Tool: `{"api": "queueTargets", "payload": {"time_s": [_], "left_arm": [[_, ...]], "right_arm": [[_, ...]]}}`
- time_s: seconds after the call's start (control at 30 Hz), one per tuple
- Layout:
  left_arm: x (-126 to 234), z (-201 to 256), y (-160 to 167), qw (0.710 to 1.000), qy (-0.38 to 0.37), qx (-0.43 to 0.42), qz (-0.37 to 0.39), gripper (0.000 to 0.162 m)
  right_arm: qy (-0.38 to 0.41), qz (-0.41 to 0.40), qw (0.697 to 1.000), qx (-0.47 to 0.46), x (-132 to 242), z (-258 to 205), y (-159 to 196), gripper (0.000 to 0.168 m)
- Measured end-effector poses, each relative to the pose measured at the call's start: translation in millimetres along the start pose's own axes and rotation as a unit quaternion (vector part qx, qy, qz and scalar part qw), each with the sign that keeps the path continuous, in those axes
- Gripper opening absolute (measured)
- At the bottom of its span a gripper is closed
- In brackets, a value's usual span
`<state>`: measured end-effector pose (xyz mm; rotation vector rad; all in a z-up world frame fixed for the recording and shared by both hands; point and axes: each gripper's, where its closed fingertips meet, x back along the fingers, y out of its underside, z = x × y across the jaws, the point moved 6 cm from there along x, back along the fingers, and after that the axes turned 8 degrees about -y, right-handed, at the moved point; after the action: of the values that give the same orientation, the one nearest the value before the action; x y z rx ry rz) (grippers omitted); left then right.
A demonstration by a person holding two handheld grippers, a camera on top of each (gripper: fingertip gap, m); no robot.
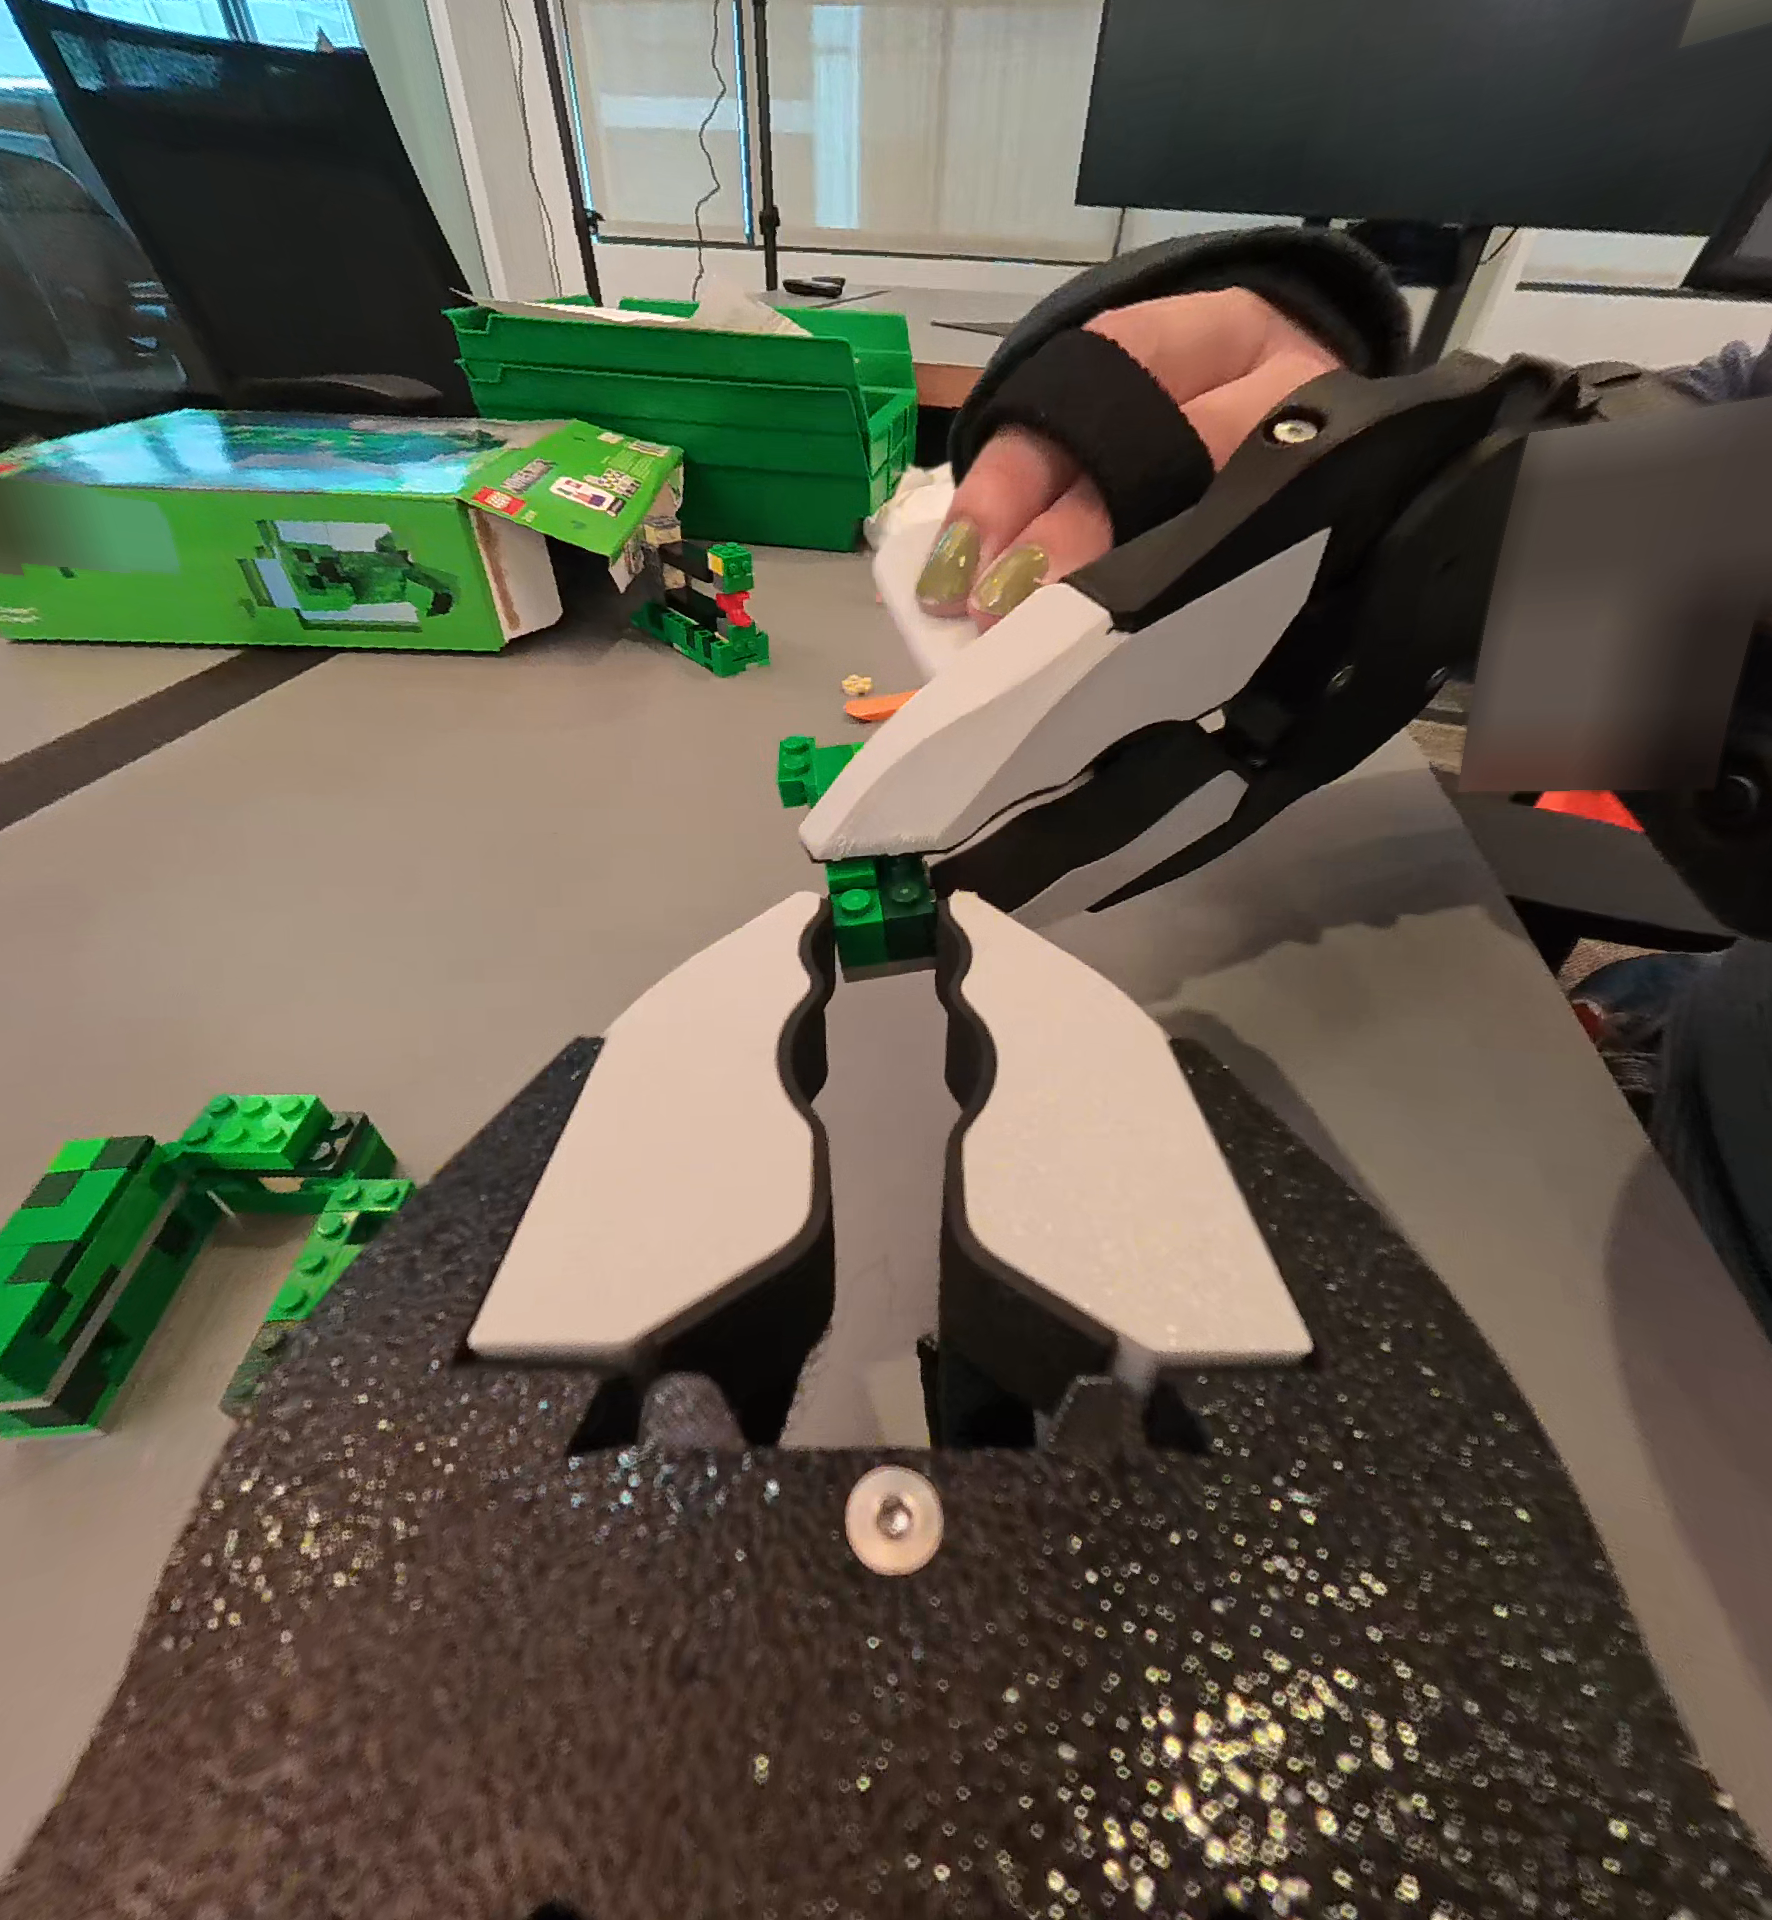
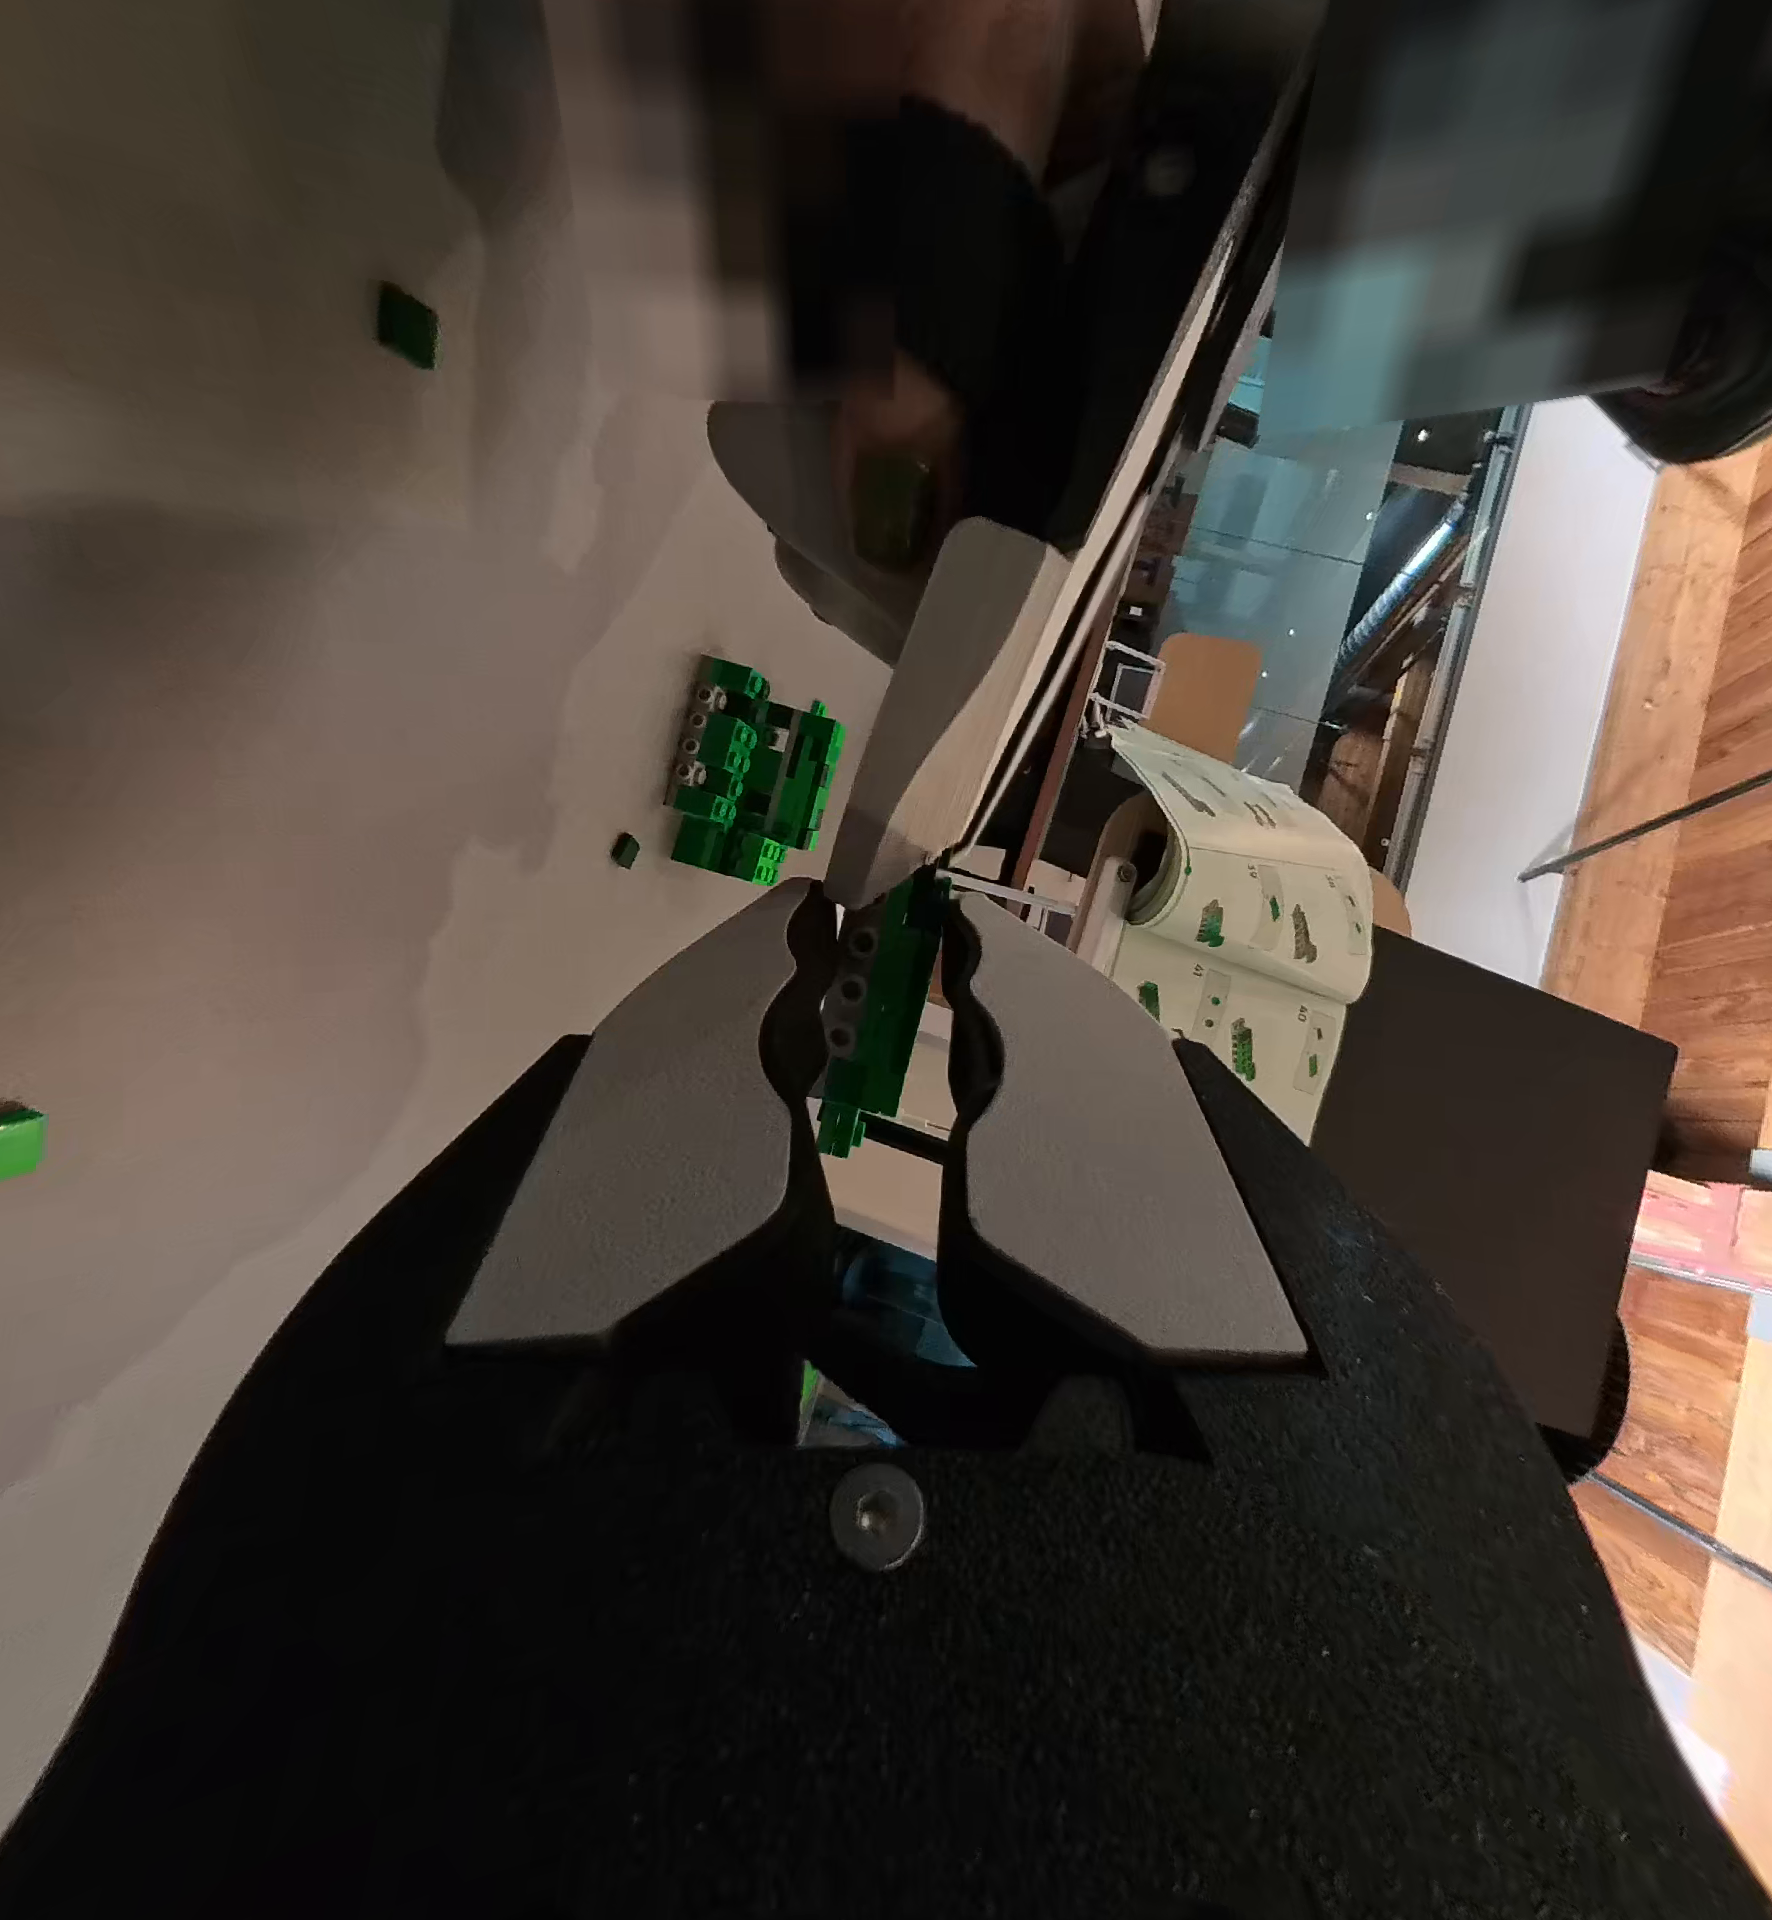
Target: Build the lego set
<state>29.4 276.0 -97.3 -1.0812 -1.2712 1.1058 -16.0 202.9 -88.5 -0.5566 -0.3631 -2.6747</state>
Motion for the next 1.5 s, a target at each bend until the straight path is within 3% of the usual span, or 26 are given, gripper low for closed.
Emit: {"api": "queueTargets", "payload": {"time_s": [0.2, 0.7, 0.93, 1.03, 1.17, 1.3, 1.37, 1.5], "left_arm": [[-4.0, 1.4, 5.8, 1.0, 0.005, 0.002, -0.017, 0.018], [-0.2, -5.8, 1.8, 1.0, -0.008, 0.02, 0.006, 0.018], [5.5, -16.7, 3.9, 0.998, -0.055, -0.032, -0.006, 0.017], [10.1, -28.6, 6.1, 0.994, -0.098, -0.041, -0.008, 0.017], [22.6, -44.1, 3.8, 0.986, -0.157, -0.05, 0.008, 0.017], [33.5, -54.7, 1.1, 0.98, -0.189, -0.054, 0.024, 0.017], [35.3, -60.3, 4.1, 0.979, -0.197, -0.04, 0.021, 0.017], [36.4, -67.3, 9.2, 0.979, -0.201, -0.006, 0.021, 0.017]], "right_arm": [[-0.018, -0.004, 1.0, 0.025, 0.1, -6.7, -0.1, 0.018], [0.037, -0.026, 0.999, 0.011, -4.4, -1.4, 0.3, 0.018], [0.029, -0.017, 0.992, -0.121, 5.9, 2.4, 19.3, 0.034], [-0.027, 0.013, 0.968, -0.249, 11.7, -6.0, 30.0, 0.03], [-0.128, 0.107, 0.897, -0.41, 10.5, -23.0, 18.9, 0.027], [-0.195, 0.208, 0.84, -0.462, 7.0, -32.2, -4.3, 0.008], [-0.221, 0.241, 0.815, -0.477, 3.1, -32.0, -11.7, 0.008], [-0.256, 0.266, 0.812, -0.453, -7.7, -31.3, -18.6, 0.009]]}}
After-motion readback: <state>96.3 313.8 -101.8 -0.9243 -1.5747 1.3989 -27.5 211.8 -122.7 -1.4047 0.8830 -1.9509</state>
